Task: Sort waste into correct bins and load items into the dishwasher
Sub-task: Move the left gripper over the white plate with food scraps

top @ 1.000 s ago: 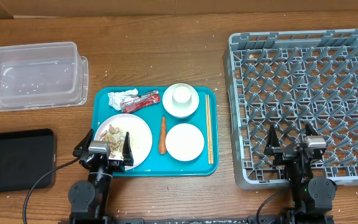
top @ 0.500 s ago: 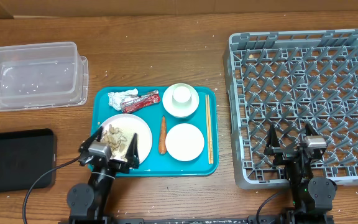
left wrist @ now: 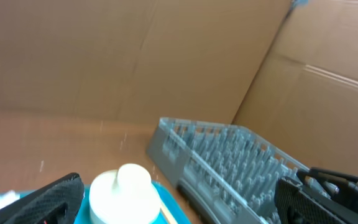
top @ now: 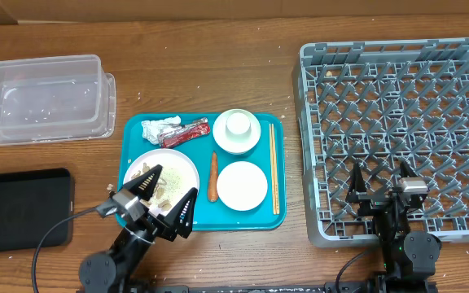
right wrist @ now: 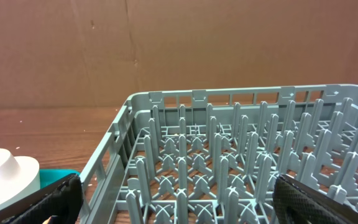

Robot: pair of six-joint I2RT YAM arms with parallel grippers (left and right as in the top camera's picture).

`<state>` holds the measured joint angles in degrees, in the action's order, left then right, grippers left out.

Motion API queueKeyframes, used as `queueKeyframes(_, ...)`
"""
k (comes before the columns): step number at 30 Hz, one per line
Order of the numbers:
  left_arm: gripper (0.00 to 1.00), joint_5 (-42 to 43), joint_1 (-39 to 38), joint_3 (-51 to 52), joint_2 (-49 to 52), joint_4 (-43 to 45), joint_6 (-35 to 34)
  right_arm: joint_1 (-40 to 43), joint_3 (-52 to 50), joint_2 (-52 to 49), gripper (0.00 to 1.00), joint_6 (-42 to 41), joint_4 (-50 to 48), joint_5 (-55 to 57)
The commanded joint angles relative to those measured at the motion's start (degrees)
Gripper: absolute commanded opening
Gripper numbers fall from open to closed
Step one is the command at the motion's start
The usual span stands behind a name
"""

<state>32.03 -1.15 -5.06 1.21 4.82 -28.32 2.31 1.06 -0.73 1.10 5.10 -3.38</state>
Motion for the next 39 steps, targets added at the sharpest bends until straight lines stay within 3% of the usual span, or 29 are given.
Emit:
queueKeyframes(1,1.0,-1.1,-0.3,-9.8,3.2,-8.6,4.7,0.3,-0.6,0.6,1.0,0.2,-0.5,0.3)
queueKeyframes(7,1.0,-3.9,-0.4,-29.4,19.5,-28.3,14.5,0.3,-0.6,0.6,1.0,0.2,-0.5,0.3)
queueKeyframes(11,1.0,-0.7,-0.4,-42.4,32.8,-39.1,20.2,0.3,-0.6,0.6,1.0,0.2,-0.5,0.3)
queueKeyframes(15,1.0,10.6,-0.4,-48.6,41.8,-42.3,18.1,0.3,-0.6,0.6,1.0,0.2,-0.5,0.3)
queueKeyframes(18,1.0,14.2,-0.4,-50.1,46.3,-40.4,17.9,0.3,-0.6,0.6,1.0,0.2,-0.5,0.3)
queueKeyframes(22,1.0,5.4,-0.5,-52.3,50.7,-43.7,11.7,0.3,-0.6,0.6,1.0,0.2,-0.5,0.3)
queueKeyframes(28,1.0,-11.6,-4.9,-63.9,61.8,-62.2,11.6,0.3,-0.6,0.6,1.0,0.2,-0.5,0.3)
queueKeyframes(39,1.0,-4.9,-7.2,-64.5,74.1,-65.4,9.9,0.3,-0.6,0.6,1.0,0.2,-0.5,0.3)
